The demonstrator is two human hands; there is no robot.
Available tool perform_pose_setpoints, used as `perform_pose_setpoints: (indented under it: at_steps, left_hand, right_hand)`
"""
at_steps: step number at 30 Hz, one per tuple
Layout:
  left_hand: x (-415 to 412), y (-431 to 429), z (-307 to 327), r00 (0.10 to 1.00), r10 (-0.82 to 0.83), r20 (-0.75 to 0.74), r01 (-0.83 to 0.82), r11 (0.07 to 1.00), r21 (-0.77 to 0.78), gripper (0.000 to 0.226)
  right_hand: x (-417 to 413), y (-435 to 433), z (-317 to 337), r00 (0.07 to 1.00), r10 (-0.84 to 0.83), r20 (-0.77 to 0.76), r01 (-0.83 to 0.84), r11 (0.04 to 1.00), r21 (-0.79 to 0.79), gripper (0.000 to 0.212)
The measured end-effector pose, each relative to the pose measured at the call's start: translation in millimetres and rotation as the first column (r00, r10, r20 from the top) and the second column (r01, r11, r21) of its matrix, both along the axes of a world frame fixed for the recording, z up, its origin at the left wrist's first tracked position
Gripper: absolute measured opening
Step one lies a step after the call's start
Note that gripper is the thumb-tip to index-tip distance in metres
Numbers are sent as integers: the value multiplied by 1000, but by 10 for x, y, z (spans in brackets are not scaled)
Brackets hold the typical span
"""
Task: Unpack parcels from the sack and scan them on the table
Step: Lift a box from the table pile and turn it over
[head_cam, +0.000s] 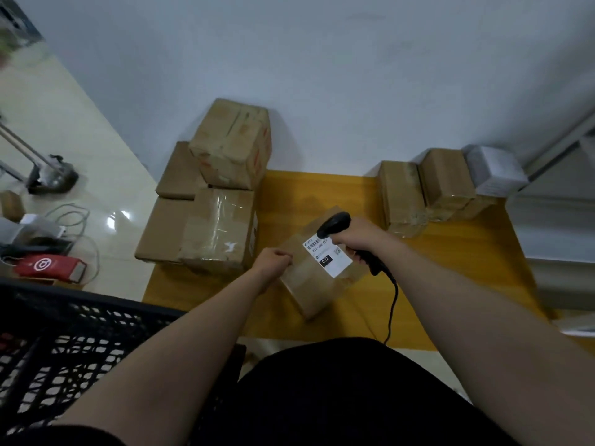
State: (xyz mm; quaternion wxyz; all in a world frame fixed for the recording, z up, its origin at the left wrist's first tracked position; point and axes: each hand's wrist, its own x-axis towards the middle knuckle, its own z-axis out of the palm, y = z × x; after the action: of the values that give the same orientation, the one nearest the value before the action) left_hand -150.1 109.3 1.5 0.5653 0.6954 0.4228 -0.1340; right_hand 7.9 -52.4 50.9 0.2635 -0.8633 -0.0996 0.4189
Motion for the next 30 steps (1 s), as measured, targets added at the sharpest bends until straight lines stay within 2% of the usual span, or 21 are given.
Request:
perform_pose_setpoints:
  at_steps: [9,14,20,25,30]
  left_hand:
    - [-199,122,14,997,35,-63,-38,998,-52,11]
    - [-97,87,-40,996,46,-72,-50,997,-65,17]
    - [284,-258,-77,996,-39,-83,29,994,-109,23]
    - [783,-698,-111,987,-121,-106,103,981,-164,26]
    - [1205,-1179,-286,980,-160,-118,141,978,-157,25]
  right_hand:
    - [-110,53,80,999,-21,34,22,999,-30,17]
    - [-47,-69,52,999,-46,21,46,998,-32,19]
    - [208,-626,-241,955,-293,35,295,954,-52,13]
    - [486,-1292,-550,890,-452,-63,445,890,-101,17]
    - [636,-1865,-926,795,-540,-275,507,841,-188,33]
